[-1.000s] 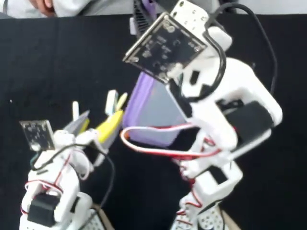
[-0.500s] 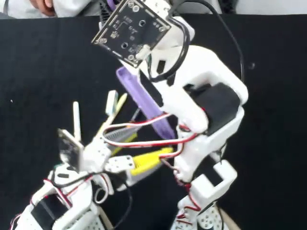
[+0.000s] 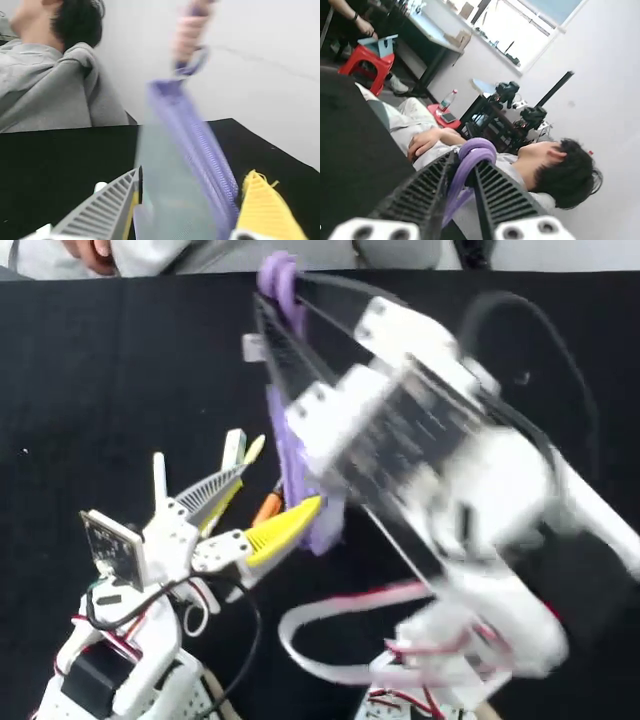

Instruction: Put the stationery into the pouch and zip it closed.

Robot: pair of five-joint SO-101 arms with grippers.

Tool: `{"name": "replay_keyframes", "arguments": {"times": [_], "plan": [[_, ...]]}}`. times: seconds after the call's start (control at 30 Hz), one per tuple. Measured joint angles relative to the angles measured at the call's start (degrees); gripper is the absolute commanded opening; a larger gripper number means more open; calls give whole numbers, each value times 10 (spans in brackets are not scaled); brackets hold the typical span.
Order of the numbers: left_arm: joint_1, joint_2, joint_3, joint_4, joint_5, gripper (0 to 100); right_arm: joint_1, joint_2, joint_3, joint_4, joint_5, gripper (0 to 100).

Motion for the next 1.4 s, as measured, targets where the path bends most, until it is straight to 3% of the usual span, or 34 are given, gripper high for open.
{"name": "replay_keyframes", "arguments": {"times": [0.27,0.47,0.67,0.83,1.17,1.27,1.4], "plan": [[-89,0,0,0,-1,317,11,-62,-1,45,0,11],[-192,-1,-1,0,-1,318,44,-62,12,46,0,11],[-298,0,0,0,-1,318,45,-62,69,46,0,11],[-345,0,21,0,-1,318,46,-62,136,46,0,11],[-352,0,3,11,-1,318,46,-62,240,-19,0,11],[-340,0,-50,63,-1,318,46,-62,265,-37,0,11],[-244,-1,-159,181,-1,318,46,-62,287,-61,0,11]]}}
